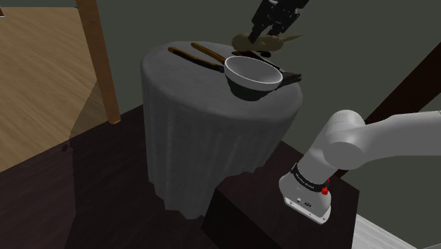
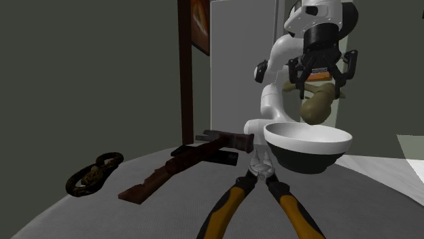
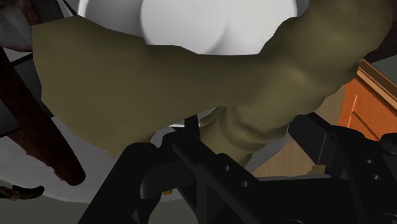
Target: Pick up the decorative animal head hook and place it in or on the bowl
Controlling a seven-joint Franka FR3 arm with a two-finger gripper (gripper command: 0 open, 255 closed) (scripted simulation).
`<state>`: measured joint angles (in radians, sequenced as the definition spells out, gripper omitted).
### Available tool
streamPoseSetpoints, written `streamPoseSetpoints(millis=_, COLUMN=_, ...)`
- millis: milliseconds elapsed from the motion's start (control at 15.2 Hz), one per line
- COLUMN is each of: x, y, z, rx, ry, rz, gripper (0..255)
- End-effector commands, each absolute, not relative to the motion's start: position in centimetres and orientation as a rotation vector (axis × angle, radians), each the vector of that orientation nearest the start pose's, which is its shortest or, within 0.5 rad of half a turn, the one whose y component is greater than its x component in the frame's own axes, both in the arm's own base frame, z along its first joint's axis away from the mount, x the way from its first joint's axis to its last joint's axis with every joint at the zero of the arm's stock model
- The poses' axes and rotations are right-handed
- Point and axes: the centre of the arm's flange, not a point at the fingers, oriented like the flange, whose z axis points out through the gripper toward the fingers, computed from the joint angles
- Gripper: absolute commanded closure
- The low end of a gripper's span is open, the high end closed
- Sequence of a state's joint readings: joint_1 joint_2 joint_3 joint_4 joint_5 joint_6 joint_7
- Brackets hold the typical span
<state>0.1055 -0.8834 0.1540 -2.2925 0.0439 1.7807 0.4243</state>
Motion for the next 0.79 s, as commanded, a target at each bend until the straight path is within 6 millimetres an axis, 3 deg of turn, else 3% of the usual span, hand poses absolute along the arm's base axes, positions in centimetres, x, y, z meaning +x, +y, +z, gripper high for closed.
streamPoseSetpoints(millis=0, x=28.1, y=10.3, z=65.8, rx=-3.03, ry=0.304, rz=-0.571, gripper=255)
streamPoseSetpoints(millis=396, x=28.1, y=10.3, z=62.2, rx=-3.03, ry=0.304, rz=-0.571, gripper=255)
streamPoseSetpoints(millis=726, x=28.1, y=10.3, z=62.2, rx=-3.03, ry=0.304, rz=-0.571, gripper=255)
